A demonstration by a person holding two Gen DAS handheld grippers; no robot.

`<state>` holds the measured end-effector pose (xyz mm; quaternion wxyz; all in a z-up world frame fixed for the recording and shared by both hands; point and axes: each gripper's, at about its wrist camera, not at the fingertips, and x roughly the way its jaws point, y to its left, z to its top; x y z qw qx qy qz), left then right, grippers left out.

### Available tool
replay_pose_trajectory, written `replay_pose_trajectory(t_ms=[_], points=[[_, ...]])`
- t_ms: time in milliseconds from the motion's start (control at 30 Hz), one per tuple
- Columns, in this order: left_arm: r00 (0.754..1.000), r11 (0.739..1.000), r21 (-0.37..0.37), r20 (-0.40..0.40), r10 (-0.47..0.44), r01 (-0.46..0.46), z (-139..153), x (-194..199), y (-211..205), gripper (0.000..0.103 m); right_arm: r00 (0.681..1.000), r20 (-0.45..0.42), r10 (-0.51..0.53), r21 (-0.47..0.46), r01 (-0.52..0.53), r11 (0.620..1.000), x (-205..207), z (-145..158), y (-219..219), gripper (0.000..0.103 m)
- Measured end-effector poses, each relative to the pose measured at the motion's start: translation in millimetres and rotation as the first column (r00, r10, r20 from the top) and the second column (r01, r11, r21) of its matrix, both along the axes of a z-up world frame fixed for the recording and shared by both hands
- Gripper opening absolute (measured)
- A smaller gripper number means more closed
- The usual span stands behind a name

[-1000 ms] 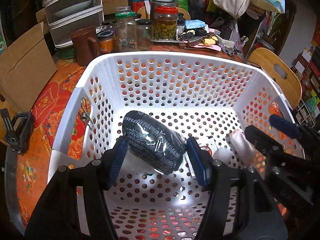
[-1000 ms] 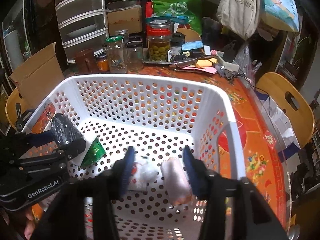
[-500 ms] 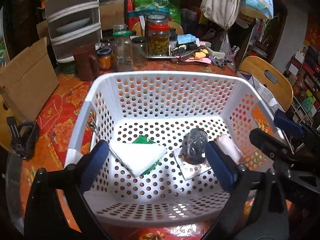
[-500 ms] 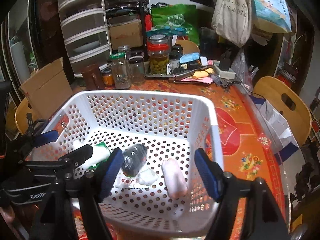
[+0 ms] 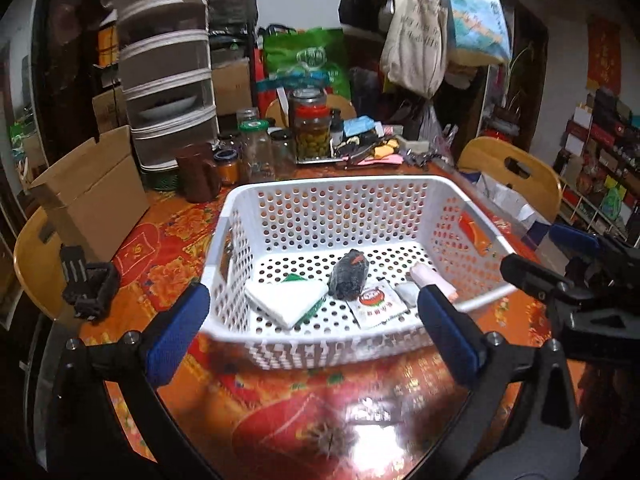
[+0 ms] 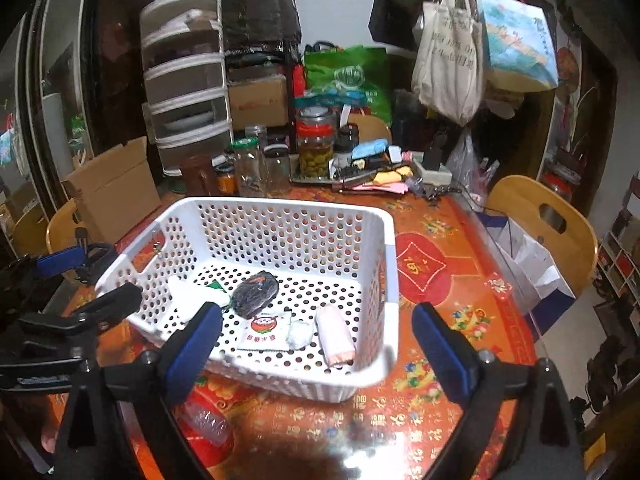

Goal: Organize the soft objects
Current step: 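Move both tools back toward the white flower cup and clear bag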

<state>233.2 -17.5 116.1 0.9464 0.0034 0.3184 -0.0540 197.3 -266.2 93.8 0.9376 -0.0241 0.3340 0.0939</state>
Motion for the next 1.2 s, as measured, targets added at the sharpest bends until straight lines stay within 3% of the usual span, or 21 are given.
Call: replay_pose_trajectory(t_ms=[267, 433, 767, 1200], points=[[0.997, 0.998, -0.049, 0.06, 0.041, -0.038, -26.0, -79.7, 18.7, 0.103, 0.999, 0.045, 0.025, 0.042, -0.027, 0.999, -50.0, -15.2, 1.6, 0.098], [0.998, 0.994, -0.082, -0.011, 0.068, -0.069, -73.8, -105.8, 30.4, 0.103, 0.998, 0.029, 0.052, 0.056, -0.053, 0.997, -74.9, -47.6, 13.4, 0.098], [0.985, 0.99, -0.093, -0.149, 0.09, -0.105, -138.6, -95.6, 40.0, 0.103, 0.996, -0.064, 0.058, 0.044, -0.056, 0.997, -80.6, -102.3, 20.3, 0.098], [0.973, 0.997, -0.063, -0.23, 0.033, -0.049, -157.6, -64.4, 24.0, 0.103, 0.981, -0.157, 0.11, 0.052, -0.103, 0.993, -70.2, -128.2, 25.4, 0.098]])
